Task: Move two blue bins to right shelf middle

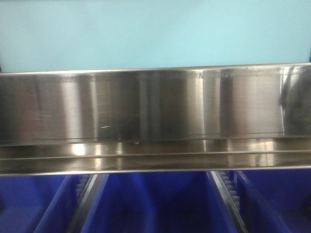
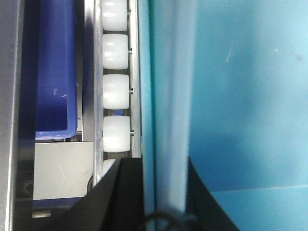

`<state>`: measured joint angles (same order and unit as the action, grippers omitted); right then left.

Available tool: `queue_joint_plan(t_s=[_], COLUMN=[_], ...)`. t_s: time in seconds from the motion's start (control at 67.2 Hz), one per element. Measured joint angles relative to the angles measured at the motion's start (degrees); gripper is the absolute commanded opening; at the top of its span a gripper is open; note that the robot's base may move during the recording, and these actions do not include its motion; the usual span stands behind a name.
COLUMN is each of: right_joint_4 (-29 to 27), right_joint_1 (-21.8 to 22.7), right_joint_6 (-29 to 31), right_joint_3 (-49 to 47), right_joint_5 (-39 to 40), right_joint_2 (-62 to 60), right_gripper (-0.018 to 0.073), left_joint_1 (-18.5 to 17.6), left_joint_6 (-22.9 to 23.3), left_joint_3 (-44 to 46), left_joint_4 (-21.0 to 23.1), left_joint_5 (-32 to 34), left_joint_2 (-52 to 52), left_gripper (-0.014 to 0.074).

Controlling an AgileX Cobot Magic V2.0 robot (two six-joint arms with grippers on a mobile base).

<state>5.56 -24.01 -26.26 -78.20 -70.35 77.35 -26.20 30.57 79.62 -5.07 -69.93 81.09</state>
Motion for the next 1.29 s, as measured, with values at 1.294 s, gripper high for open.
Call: queue_joint_plan(t_s=[1.294], right_joint_4=[10.83], right_joint_1=[0.12], right_joint_6=[-0.12], right_joint_3=[-11.99], right_joint_5=[21.16], right_joint_2=[0.62], right_gripper=[-0.0165], left_joint_1=[0.00], left_joint_6=[-0.13], left_joint_3=[17.37], left_joint_4=[-18.82], left_joint_5=[9.26], left_joint_2=[0.57], left_gripper=[-0.0111])
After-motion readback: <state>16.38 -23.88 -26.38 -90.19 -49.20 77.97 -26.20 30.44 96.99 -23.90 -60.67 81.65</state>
